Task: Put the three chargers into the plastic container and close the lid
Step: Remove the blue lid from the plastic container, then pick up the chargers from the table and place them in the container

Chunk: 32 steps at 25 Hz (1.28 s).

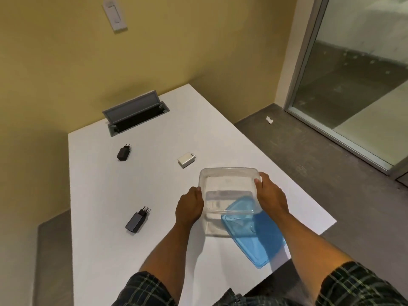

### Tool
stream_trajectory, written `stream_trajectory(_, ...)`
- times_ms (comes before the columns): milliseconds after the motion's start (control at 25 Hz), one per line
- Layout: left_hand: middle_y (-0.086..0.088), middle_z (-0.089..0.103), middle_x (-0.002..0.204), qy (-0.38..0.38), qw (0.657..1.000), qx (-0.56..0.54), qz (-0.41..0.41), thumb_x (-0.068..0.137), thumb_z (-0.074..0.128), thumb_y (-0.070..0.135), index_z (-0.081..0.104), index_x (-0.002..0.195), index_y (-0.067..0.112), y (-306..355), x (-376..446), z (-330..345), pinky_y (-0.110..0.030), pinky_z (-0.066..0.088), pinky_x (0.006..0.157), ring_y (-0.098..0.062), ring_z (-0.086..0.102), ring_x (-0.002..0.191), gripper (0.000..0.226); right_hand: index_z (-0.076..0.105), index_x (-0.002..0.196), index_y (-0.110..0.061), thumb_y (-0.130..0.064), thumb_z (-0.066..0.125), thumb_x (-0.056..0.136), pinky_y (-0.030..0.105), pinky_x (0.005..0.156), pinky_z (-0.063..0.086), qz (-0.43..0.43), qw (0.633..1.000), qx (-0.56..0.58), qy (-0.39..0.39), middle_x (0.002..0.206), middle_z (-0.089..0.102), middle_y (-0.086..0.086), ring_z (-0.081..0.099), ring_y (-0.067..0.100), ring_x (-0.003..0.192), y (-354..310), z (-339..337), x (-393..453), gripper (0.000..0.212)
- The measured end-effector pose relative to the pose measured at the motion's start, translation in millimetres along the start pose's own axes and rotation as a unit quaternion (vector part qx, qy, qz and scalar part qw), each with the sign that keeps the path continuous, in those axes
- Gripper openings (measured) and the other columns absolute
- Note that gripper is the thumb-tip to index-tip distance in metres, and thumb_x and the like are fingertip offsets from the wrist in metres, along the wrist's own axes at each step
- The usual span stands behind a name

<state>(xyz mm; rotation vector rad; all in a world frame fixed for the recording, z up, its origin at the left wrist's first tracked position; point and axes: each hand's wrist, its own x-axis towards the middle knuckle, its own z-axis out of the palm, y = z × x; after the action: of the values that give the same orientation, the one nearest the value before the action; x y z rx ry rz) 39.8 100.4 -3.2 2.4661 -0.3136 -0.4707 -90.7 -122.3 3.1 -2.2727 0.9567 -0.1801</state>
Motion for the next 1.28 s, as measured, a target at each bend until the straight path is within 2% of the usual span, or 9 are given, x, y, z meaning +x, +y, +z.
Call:
stream_trajectory(120, -0.006, 0.069, 0.075, 0.012, 0.999, 0.023, -0.036, 0.094, 0.02, 0.055, 0.053, 0.075, 0.02, -48, -13, -24, -0.046, 0.059, 0.071, -0.031, 0.069, 0.069, 0.052, 0.041, 0.142, -0.025, -0.043, 0.027, 0.105, 0.043, 0.095, 0.046, -0.055, 0.997, -0.021, -0.055, 0.13, 0.064, 0.008, 0.061, 0.037, 0.114, -31, 28, -3, 0.043)
stream_trajectory(320, -0.009, 0.074, 0.081, 0.02, 0.993, 0.067, -0.093, 0.096, 0.024, 0.048, 0.051, 0.068, 0.02, -108, -51, -48, -0.041, 0.058, 0.076, -0.03, 0.071, 0.076, 0.048, 0.039, 0.144, -0.024, -0.04, 0.029, 0.105, 0.044, 0.092, 0.05, -0.16, 0.972, -0.095, -0.141, 0.13, 0.064, 0.006, 0.062, 0.034, 0.113, -57, 75, -19, 0.043)
stream_trajectory(480, -0.008, 0.073, 0.083, 0.015, 0.988, 0.085, -0.13, 0.098, 0.029, 0.043, 0.052, 0.069, 0.02, -140, -83, -49, -0.036, 0.055, 0.075, -0.029, 0.069, 0.082, 0.043, 0.029, 0.151, -0.023, -0.036, 0.03, 0.105, 0.043, 0.088, 0.05, -0.207, 0.945, -0.156, -0.197, 0.128, 0.06, 0.009, 0.061, 0.034, 0.111, -65, 103, -31, 0.048)
stream_trajectory(640, -0.009, 0.071, 0.096, 0.002, 0.982, 0.113, -0.152, 0.1, 0.031, 0.041, 0.061, 0.082, 0.013, -158, -99, -45, -0.035, 0.051, 0.077, -0.032, 0.065, 0.094, 0.045, 0.021, 0.156, -0.022, -0.035, 0.028, 0.106, 0.041, 0.088, 0.048, -0.236, 0.924, -0.198, -0.228, 0.129, 0.056, 0.009, 0.061, 0.033, 0.11, -70, 118, -37, 0.052)
stream_trajectory(840, -0.011, 0.069, 0.106, -0.008, 0.976, 0.146, -0.163, 0.102, 0.03, 0.038, 0.065, 0.096, 0.009, -170, -105, -46, -0.036, 0.048, 0.081, -0.033, 0.064, 0.1, 0.046, 0.021, 0.156, -0.021, -0.036, 0.028, 0.106, 0.042, 0.092, 0.048, -0.235, 0.912, -0.215, -0.258, 0.132, 0.056, 0.009, 0.06, 0.033, 0.114, -77, 128, -41, 0.053)
stream_trajectory(1000, -0.01, 0.07, 0.108, -0.012, 0.975, 0.14, -0.169, 0.103, 0.029, 0.039, 0.065, 0.1, 0.01, -175, -104, -48, -0.034, 0.046, 0.079, -0.031, 0.064, 0.101, 0.047, 0.021, 0.156, -0.019, -0.036, 0.029, 0.106, 0.042, 0.097, 0.047, -0.237, 0.907, -0.22, -0.269, 0.139, 0.055, 0.008, 0.058, 0.031, 0.12, -78, 132, -45, 0.053)
stream_trajectory(1080, -0.009, 0.07, 0.108, -0.013, 0.974, 0.146, -0.172, 0.103, 0.027, 0.041, 0.065, 0.099, 0.012, -174, -103, -51, -0.036, 0.048, 0.083, -0.031, 0.064, 0.101, 0.048, 0.024, 0.155, -0.019, -0.039, 0.027, 0.106, 0.042, 0.094, 0.048, -0.243, 0.905, -0.238, -0.255, 0.135, 0.059, 0.006, 0.061, 0.031, 0.116, -80, 133, -45, 0.053)
stream_trajectory(1160, -0.008, 0.07, 0.104, 0.006, 0.967, 0.19, -0.172, 0.103, 0.024, 0.047, 0.064, 0.096, 0.014, -170, -102, -53, -0.038, 0.047, 0.087, -0.032, 0.065, 0.098, 0.052, 0.033, 0.149, -0.021, -0.046, 0.023, 0.105, 0.04, 0.085, 0.05, -0.256, 0.904, -0.272, -0.206, 0.121, 0.068, 0.004, 0.067, 0.03, 0.105, -83, 133, -45, 0.052)
stream_trajectory(1280, -0.004, 0.069, 0.096, 0.068, 0.951, 0.243, -0.177, 0.103, 0.022, 0.051, 0.059, 0.095, 0.016, -164, -97, -60, -0.039, 0.04, 0.083, -0.029, 0.066, 0.091, 0.052, 0.046, 0.136, -0.021, -0.055, 0.021, 0.102, 0.038, 0.076, 0.05, -0.24, 0.918, -0.286, -0.133, 0.11, 0.069, 0.004, 0.068, 0.029, 0.096, -93, 135, -45, 0.054)
